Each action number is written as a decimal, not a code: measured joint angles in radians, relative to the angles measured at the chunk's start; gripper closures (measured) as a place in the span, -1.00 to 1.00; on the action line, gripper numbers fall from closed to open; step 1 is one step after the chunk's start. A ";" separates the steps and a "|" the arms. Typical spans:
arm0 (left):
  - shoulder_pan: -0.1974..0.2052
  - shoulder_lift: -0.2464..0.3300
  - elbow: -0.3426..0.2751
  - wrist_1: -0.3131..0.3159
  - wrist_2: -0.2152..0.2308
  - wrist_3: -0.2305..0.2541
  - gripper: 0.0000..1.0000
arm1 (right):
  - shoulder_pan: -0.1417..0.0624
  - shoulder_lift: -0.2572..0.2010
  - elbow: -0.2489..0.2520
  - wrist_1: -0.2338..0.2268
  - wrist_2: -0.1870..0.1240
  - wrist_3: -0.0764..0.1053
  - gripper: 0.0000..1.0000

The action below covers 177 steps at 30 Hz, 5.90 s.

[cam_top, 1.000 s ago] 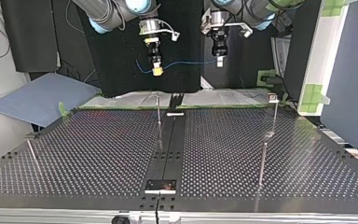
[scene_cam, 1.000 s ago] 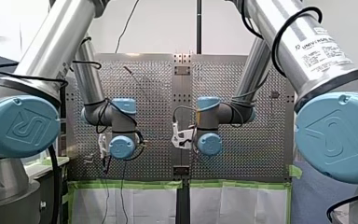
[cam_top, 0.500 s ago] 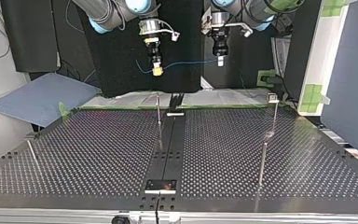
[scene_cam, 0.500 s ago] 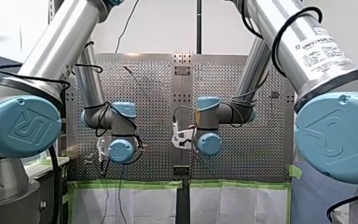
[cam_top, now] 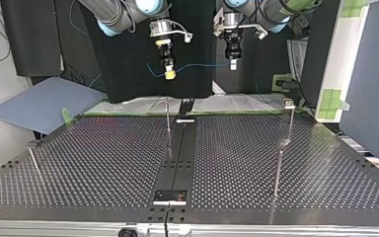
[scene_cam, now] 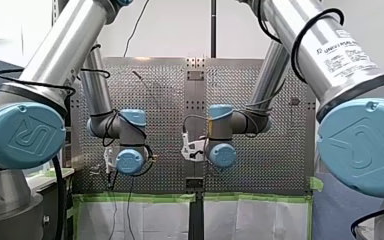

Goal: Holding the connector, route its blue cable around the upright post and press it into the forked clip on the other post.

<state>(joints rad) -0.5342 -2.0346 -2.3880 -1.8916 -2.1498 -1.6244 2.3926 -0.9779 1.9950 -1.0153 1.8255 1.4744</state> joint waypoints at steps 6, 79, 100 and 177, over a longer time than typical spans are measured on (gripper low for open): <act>0.000 0.000 0.000 0.000 0.000 0.000 1.00 | 0.054 0.054 -0.044 0.054 -0.001 0.000 1.00; 0.100 0.468 0.119 -0.411 -0.054 -0.226 1.00 | 0.034 -0.360 -0.222 0.444 -0.096 0.122 1.00; 0.178 0.638 0.307 -0.606 -0.098 -0.230 1.00 | -0.018 -0.349 -0.333 0.476 -0.238 0.137 1.00; 0.582 0.269 0.716 -0.776 0.410 -0.428 1.00 | -0.103 -0.080 -0.692 0.587 -0.340 0.149 1.00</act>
<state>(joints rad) 0.0477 -1.7651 -1.6716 -2.6671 -1.7395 -2.0525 2.2901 -1.0583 1.3030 -0.4281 1.4856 1.6233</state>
